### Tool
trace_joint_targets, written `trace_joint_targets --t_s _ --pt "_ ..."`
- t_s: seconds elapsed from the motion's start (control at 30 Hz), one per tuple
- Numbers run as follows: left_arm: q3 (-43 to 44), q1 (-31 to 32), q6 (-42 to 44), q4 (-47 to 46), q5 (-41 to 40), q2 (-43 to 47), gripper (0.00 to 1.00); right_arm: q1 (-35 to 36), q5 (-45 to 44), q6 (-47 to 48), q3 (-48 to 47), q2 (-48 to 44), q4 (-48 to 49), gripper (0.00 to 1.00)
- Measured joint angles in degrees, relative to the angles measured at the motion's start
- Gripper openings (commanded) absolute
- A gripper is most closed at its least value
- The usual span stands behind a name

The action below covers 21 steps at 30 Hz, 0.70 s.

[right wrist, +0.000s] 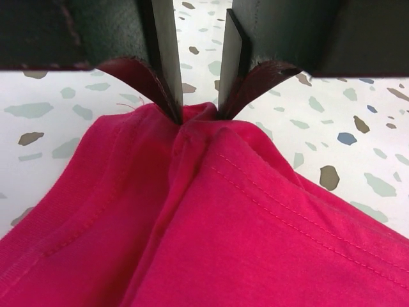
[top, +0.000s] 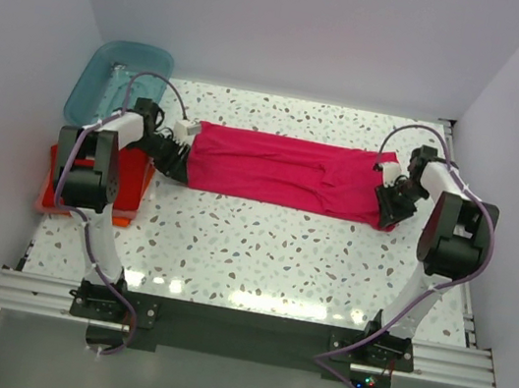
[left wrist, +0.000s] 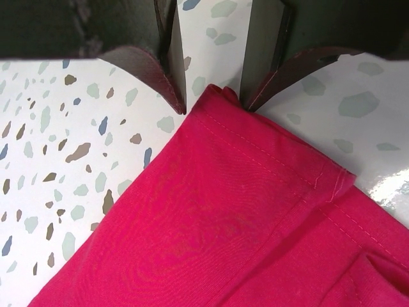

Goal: Fold and stack the t-shirts
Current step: Fold the tshirt

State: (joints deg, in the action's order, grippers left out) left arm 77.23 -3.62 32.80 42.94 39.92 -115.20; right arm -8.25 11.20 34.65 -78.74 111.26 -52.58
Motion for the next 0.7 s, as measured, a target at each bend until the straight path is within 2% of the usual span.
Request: trace_joint_targets --t_s 0.17,0.27,0.3,0.37,0.43,0.5,0.7 --pt "0.0 0.0 0.0 0.0 0.0 0.0 0.40 -0.3 0.2 -0.7 0.0 0.0 0.3 0.29" --pt "0.0 0.0 -0.1 0.0 0.0 -0.3 0.27 -0.4 0.5 -0.9 -0.2 0.0 0.1 0.19" --pt "0.0 0.0 -0.2 0.1 -0.1 -0.5 0.24 -0.4 0.6 -0.9 -0.3 0.0 -0.1 0.08" --pt "0.2 0.0 -0.1 0.4 0.1 -0.9 0.15 -0.5 1.3 -0.6 -0.9 0.0 -1.0 0.00" --pt "0.6 0.0 -0.1 1.0 0.2 -1.3 0.10 -0.7 1.9 -0.4 -1.8 0.2 -2.2 0.00" --pt "1.0 0.0 0.2 1.8 0.1 -1.7 0.00 -1.3 2.3 -0.1 -3.3 0.4 -3.7 0.00" --pt "2.6 0.0 2.9 5.1 -2.4 -2.0 0.00 -3.3 1.1 2.8 -7.9 1.0 -8.1 0.00"
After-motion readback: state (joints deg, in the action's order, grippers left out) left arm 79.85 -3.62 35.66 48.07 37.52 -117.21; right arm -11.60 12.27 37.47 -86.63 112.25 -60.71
